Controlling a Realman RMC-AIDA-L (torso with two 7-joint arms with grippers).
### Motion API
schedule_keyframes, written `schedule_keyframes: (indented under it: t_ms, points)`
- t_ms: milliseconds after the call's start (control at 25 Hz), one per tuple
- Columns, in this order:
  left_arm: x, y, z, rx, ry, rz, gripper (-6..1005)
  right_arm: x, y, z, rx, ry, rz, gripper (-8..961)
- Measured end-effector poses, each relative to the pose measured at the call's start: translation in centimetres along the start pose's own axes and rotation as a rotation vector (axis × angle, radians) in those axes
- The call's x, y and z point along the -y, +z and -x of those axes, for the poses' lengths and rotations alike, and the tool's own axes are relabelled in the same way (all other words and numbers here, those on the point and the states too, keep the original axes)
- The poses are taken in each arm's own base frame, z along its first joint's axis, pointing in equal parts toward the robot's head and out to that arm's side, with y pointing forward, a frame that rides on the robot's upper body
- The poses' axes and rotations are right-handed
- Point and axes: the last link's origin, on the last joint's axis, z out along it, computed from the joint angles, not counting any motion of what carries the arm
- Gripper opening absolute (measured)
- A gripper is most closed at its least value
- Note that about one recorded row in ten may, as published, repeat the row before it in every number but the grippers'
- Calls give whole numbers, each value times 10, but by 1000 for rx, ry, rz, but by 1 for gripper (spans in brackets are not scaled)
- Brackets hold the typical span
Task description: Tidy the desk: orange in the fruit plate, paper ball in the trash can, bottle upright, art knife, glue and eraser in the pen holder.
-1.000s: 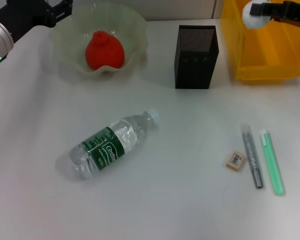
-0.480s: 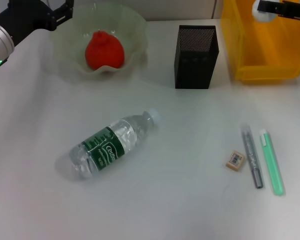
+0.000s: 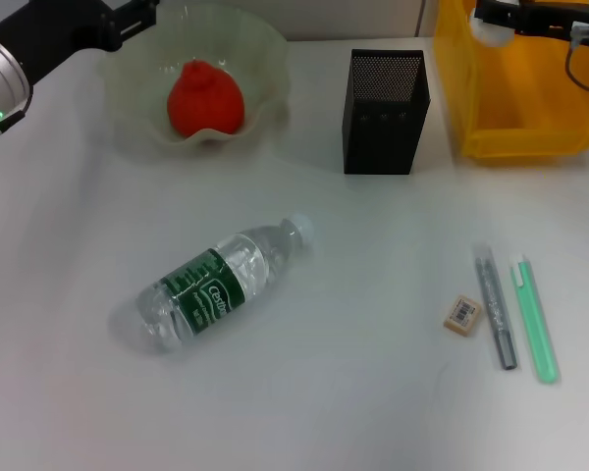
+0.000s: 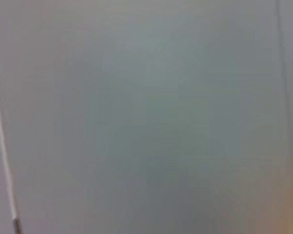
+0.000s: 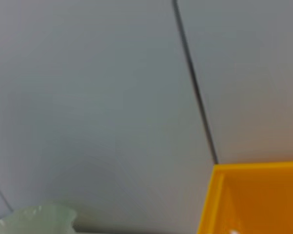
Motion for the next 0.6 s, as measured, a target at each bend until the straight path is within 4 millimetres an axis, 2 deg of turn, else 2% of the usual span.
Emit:
schedule_keyframes:
  t_ms: [160,400,600]
  points:
    - [0,-6,-8,-14,-33,35,843,1,-1,-1,45,-3,-10,679]
    - [-4,-9,-9,40,-50,82,843,3,-5,-1,134,2,-8,745]
    - [-12,-8,-13,99,-92,159,843,-11,-14,-4,367,1,78,745]
